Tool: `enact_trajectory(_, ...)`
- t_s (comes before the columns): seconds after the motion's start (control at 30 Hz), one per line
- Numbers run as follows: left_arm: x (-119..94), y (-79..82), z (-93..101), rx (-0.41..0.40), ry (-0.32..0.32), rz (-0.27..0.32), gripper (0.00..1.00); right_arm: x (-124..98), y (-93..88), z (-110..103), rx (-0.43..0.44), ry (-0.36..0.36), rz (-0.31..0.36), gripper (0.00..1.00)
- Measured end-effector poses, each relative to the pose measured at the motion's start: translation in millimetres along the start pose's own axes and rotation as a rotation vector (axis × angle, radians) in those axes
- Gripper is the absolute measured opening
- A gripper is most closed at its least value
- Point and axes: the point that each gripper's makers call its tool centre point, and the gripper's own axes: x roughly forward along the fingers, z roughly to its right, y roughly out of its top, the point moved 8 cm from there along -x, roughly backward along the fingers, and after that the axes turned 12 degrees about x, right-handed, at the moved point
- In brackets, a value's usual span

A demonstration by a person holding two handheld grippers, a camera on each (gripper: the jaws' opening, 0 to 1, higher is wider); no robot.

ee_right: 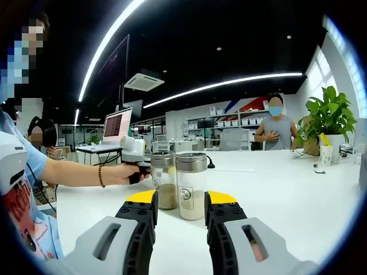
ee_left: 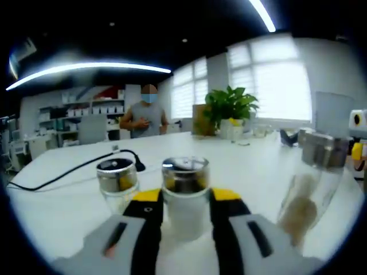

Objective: Rotate the seasoning bottle until the label or dispensing opening points toward the visible target arrow and the bottle remains upright within the marked orientation range

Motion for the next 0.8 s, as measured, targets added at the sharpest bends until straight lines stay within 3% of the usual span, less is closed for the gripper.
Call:
enact_trajectory(0.17, -25, 5.7, 3.8, 0.016, -0.038, 0.029, 0.32, 0, 0.0, 0, 0.004, 0.000, 0.003, 0.32)
enact_trajectory(0.4, -63, 0.3, 16.9, 0.030, -0.110, 0.047, 0.32, 1, -0.6, 0, 0.009, 0.001, 0.004, 0.32)
enact_trajectory(0.8, -92, -0.6, 45.3, -0.012, -0.219, 0.073, 0.32, 1, -0.5, -2, 0.003, 0.005, 0.003, 0.32)
